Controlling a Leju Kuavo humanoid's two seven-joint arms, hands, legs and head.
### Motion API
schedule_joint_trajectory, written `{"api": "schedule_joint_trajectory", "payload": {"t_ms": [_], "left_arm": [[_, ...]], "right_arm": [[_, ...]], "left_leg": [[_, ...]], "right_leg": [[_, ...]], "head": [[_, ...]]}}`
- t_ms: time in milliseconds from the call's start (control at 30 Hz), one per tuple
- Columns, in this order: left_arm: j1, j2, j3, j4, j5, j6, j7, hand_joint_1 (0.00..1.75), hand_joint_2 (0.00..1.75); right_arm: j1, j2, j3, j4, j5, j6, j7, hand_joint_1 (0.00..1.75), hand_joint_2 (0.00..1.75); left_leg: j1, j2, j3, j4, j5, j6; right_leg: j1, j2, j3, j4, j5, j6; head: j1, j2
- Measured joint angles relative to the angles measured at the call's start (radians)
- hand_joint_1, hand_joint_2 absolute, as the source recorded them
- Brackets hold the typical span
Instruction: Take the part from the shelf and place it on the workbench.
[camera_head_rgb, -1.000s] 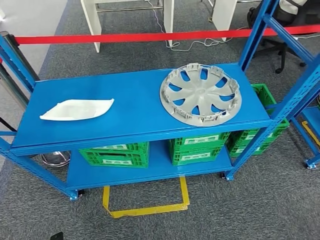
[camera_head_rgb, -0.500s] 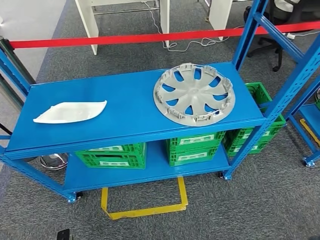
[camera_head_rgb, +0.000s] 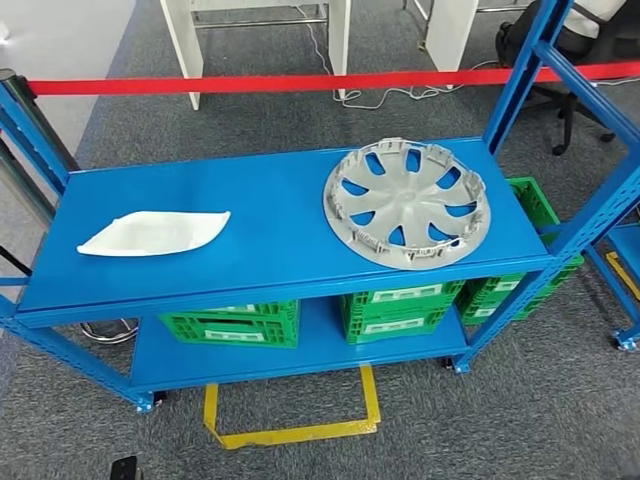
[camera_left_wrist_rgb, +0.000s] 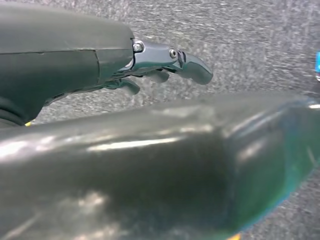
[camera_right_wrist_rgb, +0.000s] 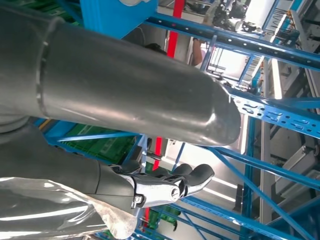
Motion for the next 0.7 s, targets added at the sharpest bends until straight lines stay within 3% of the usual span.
{"api": "schedule_joint_trajectory", "payload": {"t_ms": [100, 167, 233, 300, 367, 400, 433, 467, 533, 567, 633, 700], "left_arm": [[-0.001, 0.000, 0.000, 0.001, 0.000, 0.000, 0.000, 0.00, 0.00], [-0.003, 0.001, 0.000, 0.001, -0.001, 0.000, 0.000, 0.00, 0.00], [-0.006, 0.002, 0.000, 0.001, -0.002, -0.001, 0.000, 0.00, 0.00], [-0.004, 0.001, -0.001, 0.001, -0.003, -0.001, 0.001, 0.00, 0.00], [0.001, 0.001, -0.001, 0.001, -0.006, -0.002, 0.002, 0.00, 0.00], [0.003, 0.002, -0.001, 0.001, -0.008, -0.002, 0.003, 0.00, 0.00], [0.004, 0.003, -0.001, 0.001, -0.011, -0.002, 0.003, 0.00, 0.00], [0.005, 0.003, -0.001, 0.002, -0.013, -0.002, 0.003, 0.00, 0.00], [0.007, 0.003, -0.001, 0.004, -0.016, -0.002, 0.004, 0.00, 0.00], [0.008, 0.003, -0.001, 0.005, -0.016, -0.002, 0.004, 0.00, 0.00], [0.008, 0.002, -0.001, 0.005, -0.017, -0.003, 0.005, 0.00, 0.00], [0.007, 0.003, -0.001, 0.005, -0.019, -0.003, 0.004, 0.00, 0.00]], "right_arm": [[0.003, -0.001, 0.003, -0.001, 0.000, -0.001, 0.000, 0.00, 0.00], [0.004, -0.001, 0.005, -0.002, 0.000, -0.002, 0.000, 0.00, 0.00], [0.004, -0.001, 0.007, -0.002, 0.001, -0.003, 0.000, 0.00, 0.00], [0.004, -0.001, 0.008, -0.002, 0.001, -0.003, 0.000, 0.00, 0.00], [0.006, -0.001, 0.008, -0.002, 0.002, -0.003, 0.000, 0.00, 0.00], [0.006, -0.001, 0.008, -0.002, 0.002, -0.003, 0.001, 0.00, 0.00], [0.007, -0.001, 0.009, -0.002, 0.002, -0.003, 0.001, 0.00, 0.00], [0.007, -0.001, 0.009, -0.002, 0.002, -0.003, 0.002, 0.00, 0.00], [0.006, -0.001, 0.012, -0.003, 0.003, -0.002, 0.003, 0.00, 0.00], [0.007, -0.001, 0.013, -0.003, 0.004, -0.002, 0.004, 0.00, 0.00], [0.007, -0.001, 0.014, -0.005, 0.005, -0.002, 0.004, 0.00, 0.00], [0.005, -0.002, 0.014, -0.006, 0.006, -0.002, 0.004, 0.00, 0.00]], "left_leg": [[-0.002, 0.001, 0.015, 0.005, -0.015, -0.017], [-0.001, 0.001, 0.010, 0.046, -0.013, -0.026], [0.003, 0.000, -0.050, 0.153, -0.023, -0.037], [0.007, 0.000, -0.136, 0.267, -0.069, -0.045], [0.009, 0.000, -0.191, 0.298, -0.104, -0.047], [0.010, 0.000, -0.202, 0.277, -0.095, -0.047], [0.010, 0.001, -0.202, 0.230, -0.058, -0.045], [0.010, 0.001, -0.199, 0.174, 0.005, -0.043], [0.006, 0.003, -0.192, 0.097, 0.093, -0.033], [0.004, 0.003, -0.190, 0.082, 0.110, -0.027], [0.003, 0.001, -0.175, 0.070, 0.102, -0.011], [0.005, -0.001, -0.149, 0.053, 0.096, 0.005]], "right_leg": [[0.004, 0.000, 0.025, -0.039, -0.015, -0.020], [0.000, 0.001, 0.048, -0.043, -0.021, -0.032], [-0.003, 0.000, 0.075, -0.047, -0.034, -0.040], [-0.004, 0.002, 0.095, -0.047, -0.052, -0.043], [-0.004, 0.006, 0.122, -0.047, -0.075, -0.042], [-0.004, 0.008, 0.139, -0.047, -0.088, -0.040], [-0.005, 0.009, 0.154, -0.047, -0.102, -0.038], [-0.005, 0.009, 0.168, -0.048, -0.115, -0.035], [-0.003, 0.009, 0.187, -0.053, -0.140, -0.026], [-0.002, 0.010, 0.198, -0.054, -0.145, -0.018], [-0.003, 0.009, 0.209, -0.053, -0.141, -0.004], [-0.004, 0.008, 0.187, -0.003, -0.131, 0.004]], "head": [[-0.002, 0.000], [-0.005, 0.000], [-0.009, 0.000], [-0.011, 0.000], [-0.011, 0.000], [-0.011, 0.000], [-0.011, 0.000], [-0.011, 0.000], [-0.010, 0.000], [-0.010, 0.000], [-0.010, 0.000], [-0.006, 0.000]]}}
